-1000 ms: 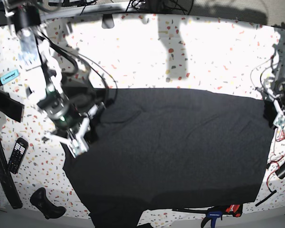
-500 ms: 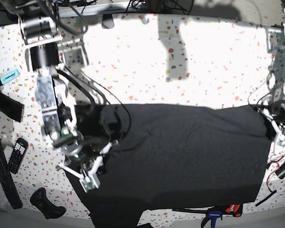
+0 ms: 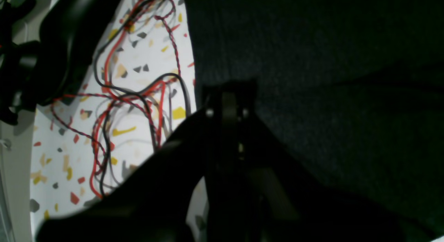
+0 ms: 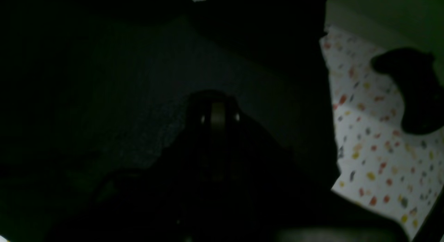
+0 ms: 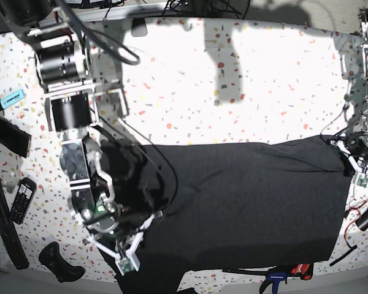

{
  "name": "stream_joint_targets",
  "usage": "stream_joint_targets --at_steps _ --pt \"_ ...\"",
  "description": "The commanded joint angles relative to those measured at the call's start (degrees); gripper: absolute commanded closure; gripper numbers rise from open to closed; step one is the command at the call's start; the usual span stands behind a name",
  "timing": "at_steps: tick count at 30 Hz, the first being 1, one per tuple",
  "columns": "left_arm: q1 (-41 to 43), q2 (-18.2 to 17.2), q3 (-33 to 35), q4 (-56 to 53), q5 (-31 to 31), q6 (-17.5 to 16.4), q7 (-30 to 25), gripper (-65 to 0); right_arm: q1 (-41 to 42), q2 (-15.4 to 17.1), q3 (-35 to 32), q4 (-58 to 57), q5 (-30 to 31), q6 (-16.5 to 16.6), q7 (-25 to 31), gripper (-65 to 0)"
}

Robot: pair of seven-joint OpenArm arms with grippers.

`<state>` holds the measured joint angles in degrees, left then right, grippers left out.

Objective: Fold the T-shirt properly
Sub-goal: 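Lift the shoulder edges and pull them toward the hem with both grippers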

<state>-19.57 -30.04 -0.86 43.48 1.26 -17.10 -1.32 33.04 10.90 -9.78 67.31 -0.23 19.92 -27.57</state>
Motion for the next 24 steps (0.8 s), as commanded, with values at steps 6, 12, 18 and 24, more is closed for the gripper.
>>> stream_joint_targets --at_steps 6,12,18,24 --pt "-2.3 -1.1 -0.5 -2.4 -0.3 0.5 -1.6 0.0 3.8 -0.9 0.3 -4.4 -2.8 -0.5 3.3 0.0" --pt "-2.4 -1.1 -0.5 -2.7 -0.2 0.5 -4.7 0.0 3.6 -0.9 0.3 -5.1 -5.9 -7.7 3.1 0.0" --pt "-2.4 -1.1 -0.5 -2.7 -0.2 0.5 -4.7 0.0 3.6 -0.4 0.4 -5.1 -6.3 -10.8 2.4 0.0" --pt "-2.4 -1.1 -0.5 -2.7 1.6 0.5 -5.2 0.0 3.6 -0.4 0.4 -5.1 -8.9 -16.0 1.4 0.0"
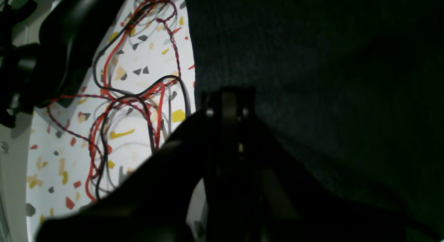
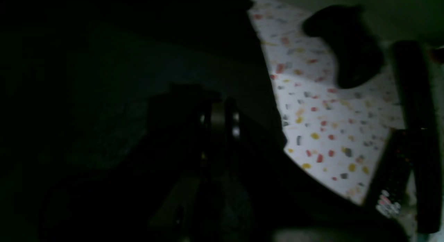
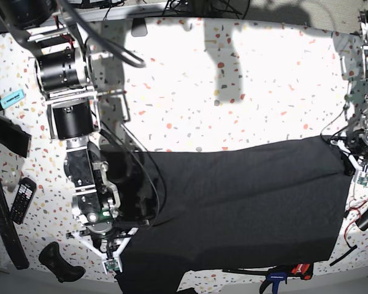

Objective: Fold the T-shirt properly

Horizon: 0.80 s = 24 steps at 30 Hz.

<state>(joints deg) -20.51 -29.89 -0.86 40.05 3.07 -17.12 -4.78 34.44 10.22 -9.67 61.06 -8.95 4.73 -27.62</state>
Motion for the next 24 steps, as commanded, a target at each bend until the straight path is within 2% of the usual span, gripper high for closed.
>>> stream_joint_targets --at_steps 1,12,16,20,24 --pt "-1.4 -1.3 -0.5 0.7 0.1 0.5 -2.3 0.0 2.2 0.3 0.3 1.1 -0.3 -0.8 1.3 0.0" --pt "-4.8 -1.4 0.0 0.7 0.0 0.5 -3.5 0.0 1.9 0.2 0.3 1.1 0.2 -0.7 1.4 0.0" --pt "-6.9 -1.6 5.9 0.7 0.3 0.4 -3.4 0.0 1.0 0.2 0.3 1.1 0.2 -0.7 1.5 0.0" --pt "-8.3 -1.6 13.7 0.7 5.6 0.6 -2.5 0.0 0.9 0.3 0.3 1.1 0.1 -0.7 1.5 0.0" --pt "-8.8 -1.6 16.5 0.7 6.5 4.4 -2.3 0.0 0.9 0.3 0.3 1.1 0.2 -0.7 1.6 0.0"
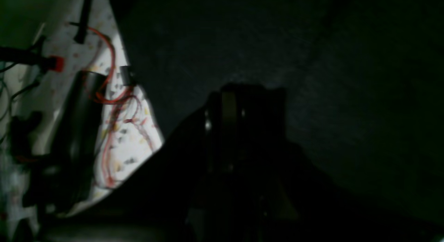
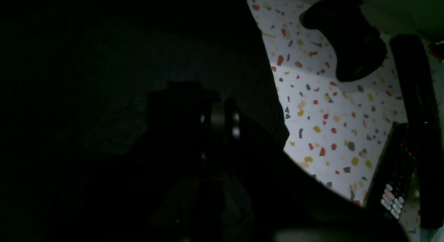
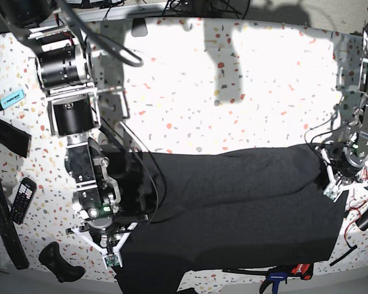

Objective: Fold the T-shirt properly

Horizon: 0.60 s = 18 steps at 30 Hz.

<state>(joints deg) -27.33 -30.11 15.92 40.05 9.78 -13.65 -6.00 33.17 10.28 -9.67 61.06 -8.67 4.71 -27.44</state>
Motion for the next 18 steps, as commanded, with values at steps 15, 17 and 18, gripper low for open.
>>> stream_joint_targets --at_steps 15,17,18 --pt "-2.2 -1.3 -0.3 0.7 -0.4 2.5 0.6 0.0 2.2 0.0 0.3 1.1 0.2 4.1 3.9 0.0" --pt "-2.2 -1.3 -0.3 0.7 -0.4 2.5 0.7 0.0 2.2 0.0 0.3 1.1 -1.2 4.1 6.0 0.0" --pt "-2.2 -1.3 -0.3 0.7 -0.4 2.5 0.7 0.0 2.2 0.0 0.3 1.1 -2.0 4.1 7.1 -1.6"
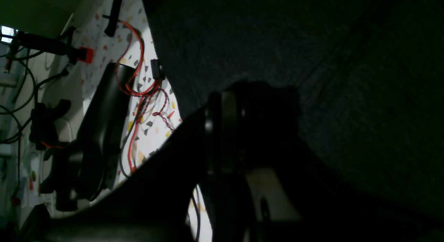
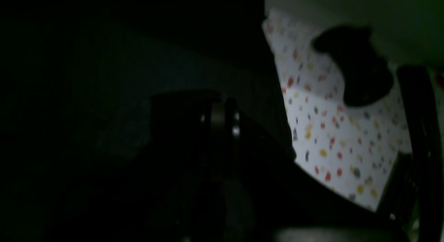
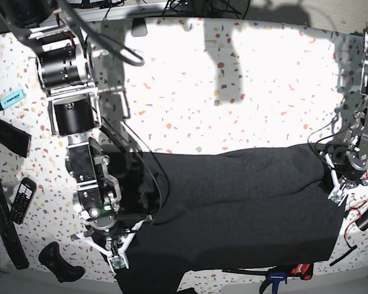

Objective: Fold the T-shirt properly

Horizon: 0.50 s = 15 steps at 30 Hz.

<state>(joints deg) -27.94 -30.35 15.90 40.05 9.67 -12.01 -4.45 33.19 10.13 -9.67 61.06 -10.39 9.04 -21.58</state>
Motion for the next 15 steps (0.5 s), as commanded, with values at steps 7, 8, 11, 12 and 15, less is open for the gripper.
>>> stream_joint_targets --at_steps 7,8,11,12,15 --pt "-1.6 -1.1 -0.3 0.7 -0.3 0.9 -0.9 0.0 2.2 0.2 0.3 0.3 -0.4 -0.2 6.9 -41.4" --pt "-1.6 -1.1 -0.3 0.7 -0.3 0.9 -0.9 0.0 2.2 0.2 0.3 0.0 -0.3 -0.2 6.9 -41.4" --pt "-1.6 -1.1 -0.3 0.7 -0.3 0.9 -0.9 0.0 2.2 0.2 0.3 -1.0 -0.3 -0.3 7.1 -41.4" --pt "-1.6 -1.1 -0.3 0.7 -0.3 0.9 -1.0 0.0 2.2 0.2 0.3 -1.3 -0.3 -0.3 7.1 -41.4" --pt "-1.6 -1.1 -0.3 0.7 -0.2 0.9 -1.3 0.0 2.2 0.2 0.3 -1.8 0.2 -0.3 7.0 -41.3"
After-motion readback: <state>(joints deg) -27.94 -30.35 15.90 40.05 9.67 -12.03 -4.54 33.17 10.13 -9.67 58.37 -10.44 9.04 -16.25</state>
